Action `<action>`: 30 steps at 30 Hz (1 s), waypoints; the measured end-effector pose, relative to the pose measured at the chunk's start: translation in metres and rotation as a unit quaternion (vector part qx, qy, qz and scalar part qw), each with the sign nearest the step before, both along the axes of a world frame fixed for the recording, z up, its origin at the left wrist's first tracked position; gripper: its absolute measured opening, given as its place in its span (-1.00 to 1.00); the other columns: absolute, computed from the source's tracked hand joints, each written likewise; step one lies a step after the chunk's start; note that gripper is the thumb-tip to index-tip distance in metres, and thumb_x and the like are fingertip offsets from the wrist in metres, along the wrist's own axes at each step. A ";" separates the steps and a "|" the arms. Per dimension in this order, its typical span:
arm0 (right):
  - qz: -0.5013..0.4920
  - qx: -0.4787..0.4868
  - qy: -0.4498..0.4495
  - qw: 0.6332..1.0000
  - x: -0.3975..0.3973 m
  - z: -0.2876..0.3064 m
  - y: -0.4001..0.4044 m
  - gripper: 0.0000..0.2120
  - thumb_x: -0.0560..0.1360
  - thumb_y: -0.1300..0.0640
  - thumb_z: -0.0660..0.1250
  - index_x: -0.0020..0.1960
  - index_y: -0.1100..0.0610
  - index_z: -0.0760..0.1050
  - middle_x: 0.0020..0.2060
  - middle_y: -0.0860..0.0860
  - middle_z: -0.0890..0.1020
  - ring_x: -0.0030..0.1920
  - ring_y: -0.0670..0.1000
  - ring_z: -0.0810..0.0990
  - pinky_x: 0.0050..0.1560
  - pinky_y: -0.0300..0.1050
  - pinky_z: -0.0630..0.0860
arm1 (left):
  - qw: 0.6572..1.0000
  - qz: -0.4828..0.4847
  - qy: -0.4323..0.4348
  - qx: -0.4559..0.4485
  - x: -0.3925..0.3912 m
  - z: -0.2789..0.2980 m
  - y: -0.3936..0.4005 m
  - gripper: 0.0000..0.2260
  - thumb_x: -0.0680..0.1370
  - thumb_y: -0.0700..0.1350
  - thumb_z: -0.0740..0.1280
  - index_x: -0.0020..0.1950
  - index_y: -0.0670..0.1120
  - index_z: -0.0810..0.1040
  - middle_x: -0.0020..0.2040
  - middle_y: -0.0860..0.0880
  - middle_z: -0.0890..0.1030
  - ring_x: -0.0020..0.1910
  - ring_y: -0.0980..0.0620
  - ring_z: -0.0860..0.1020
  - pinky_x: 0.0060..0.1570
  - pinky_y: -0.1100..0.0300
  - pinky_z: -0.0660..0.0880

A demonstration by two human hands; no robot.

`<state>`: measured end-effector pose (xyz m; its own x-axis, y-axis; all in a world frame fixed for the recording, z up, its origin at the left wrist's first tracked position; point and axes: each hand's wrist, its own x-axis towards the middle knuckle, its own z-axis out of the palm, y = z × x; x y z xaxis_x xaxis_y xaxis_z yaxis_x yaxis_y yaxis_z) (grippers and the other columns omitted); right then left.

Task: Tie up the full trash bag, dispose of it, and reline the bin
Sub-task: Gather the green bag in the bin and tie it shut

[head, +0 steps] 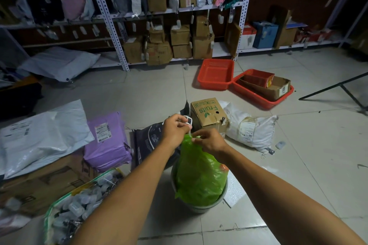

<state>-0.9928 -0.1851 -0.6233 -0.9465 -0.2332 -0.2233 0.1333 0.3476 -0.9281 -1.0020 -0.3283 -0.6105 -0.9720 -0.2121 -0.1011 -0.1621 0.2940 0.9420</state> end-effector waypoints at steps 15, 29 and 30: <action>-0.088 -0.124 -0.068 0.986 -0.013 -0.007 -0.002 -0.82 0.57 0.22 0.31 -0.09 0.32 0.61 -0.45 0.02 0.46 -0.42 -0.07 0.35 -0.42 -0.22 0.31 | 0.988 -0.118 -0.100 -0.017 0.007 -0.033 -0.001 -0.74 0.56 -0.30 0.31 0.21 -0.09 0.60 0.15 -0.06 0.64 0.15 0.01 0.58 0.20 0.11 0.50; -0.056 -0.062 -0.033 0.996 -0.020 -0.015 0.036 -0.88 0.49 0.19 0.42 -0.20 0.21 0.64 -0.36 0.13 0.55 -0.34 0.09 0.45 -0.31 -0.01 0.40 | 0.989 -0.041 -0.075 0.119 -0.003 -0.047 0.018 -0.89 0.59 -0.14 0.32 -0.11 -0.08 0.59 -0.01 -0.17 0.67 -0.12 -0.05 0.59 -0.10 0.03 0.54; -0.037 -0.024 -0.029 0.999 -0.018 -0.016 0.040 -0.89 0.47 0.17 0.45 -0.21 0.19 0.65 -0.35 0.12 0.57 -0.33 0.09 0.47 -0.29 0.00 0.44 | 0.986 -0.031 -0.076 0.143 -0.004 -0.048 0.021 -0.89 0.60 -0.16 0.30 -0.11 -0.10 0.57 0.00 -0.15 0.68 -0.13 -0.05 0.60 -0.14 0.08 0.54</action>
